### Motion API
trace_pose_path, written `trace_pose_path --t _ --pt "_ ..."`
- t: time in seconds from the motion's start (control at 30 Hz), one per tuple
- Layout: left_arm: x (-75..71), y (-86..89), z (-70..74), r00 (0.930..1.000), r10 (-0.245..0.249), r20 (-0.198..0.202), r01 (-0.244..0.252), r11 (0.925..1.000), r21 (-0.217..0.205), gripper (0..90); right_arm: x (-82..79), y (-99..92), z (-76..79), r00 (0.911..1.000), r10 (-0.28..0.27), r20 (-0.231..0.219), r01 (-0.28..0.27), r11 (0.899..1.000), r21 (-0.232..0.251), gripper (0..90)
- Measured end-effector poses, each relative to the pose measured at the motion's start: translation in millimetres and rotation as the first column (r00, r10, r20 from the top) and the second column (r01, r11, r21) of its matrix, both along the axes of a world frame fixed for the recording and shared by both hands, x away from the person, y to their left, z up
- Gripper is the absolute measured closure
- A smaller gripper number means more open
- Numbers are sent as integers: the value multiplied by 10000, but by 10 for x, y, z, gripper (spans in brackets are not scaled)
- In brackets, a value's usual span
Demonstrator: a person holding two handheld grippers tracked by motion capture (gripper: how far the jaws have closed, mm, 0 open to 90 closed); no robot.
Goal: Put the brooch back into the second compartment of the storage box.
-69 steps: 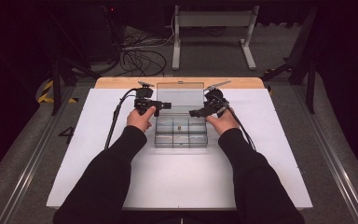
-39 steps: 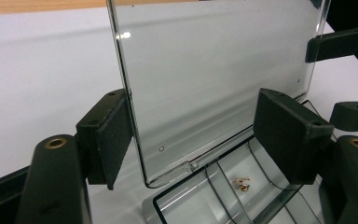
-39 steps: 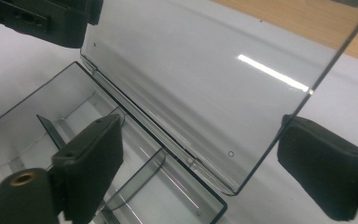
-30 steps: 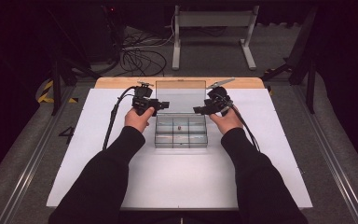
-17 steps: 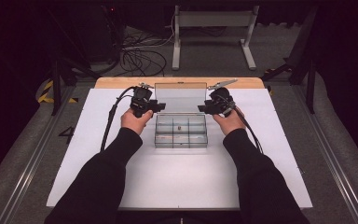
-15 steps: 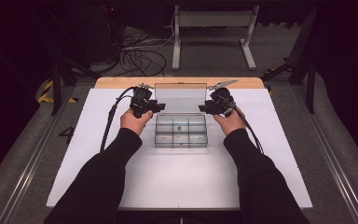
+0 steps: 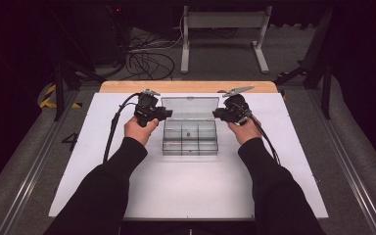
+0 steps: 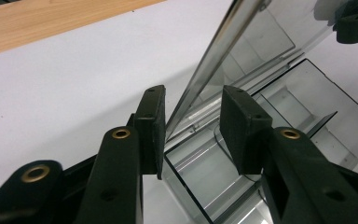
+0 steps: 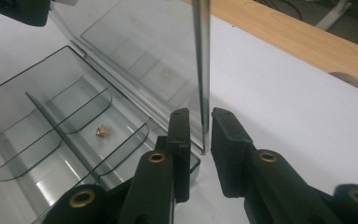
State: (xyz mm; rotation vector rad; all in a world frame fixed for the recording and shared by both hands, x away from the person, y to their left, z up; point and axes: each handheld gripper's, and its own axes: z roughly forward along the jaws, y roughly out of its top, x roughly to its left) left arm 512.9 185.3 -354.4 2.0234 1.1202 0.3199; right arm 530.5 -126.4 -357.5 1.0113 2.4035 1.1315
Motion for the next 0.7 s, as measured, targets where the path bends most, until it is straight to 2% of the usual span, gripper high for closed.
trace_pose_path --t 0.2,0.37,0.57,0.7 --pt "-31 13 -5 9999 -26 101 27 10000 -50 613 -53 -24 21 9999 -69 138 68 10000 20 758" --pt "-36 25 -6 9999 -86 79 86 9999 -72 615 -143 -100 114 9993 -259 278 254 9995 178 763" --pt "-45 33 -11 9999 -83 68 84 9998 -168 615 -254 -173 279 9996 30 273 -47 9980 627 900" --pt "-49 35 -11 9999 -102 70 103 9998 -167 615 -296 -144 341 9984 508 236 -528 9942 933 900"
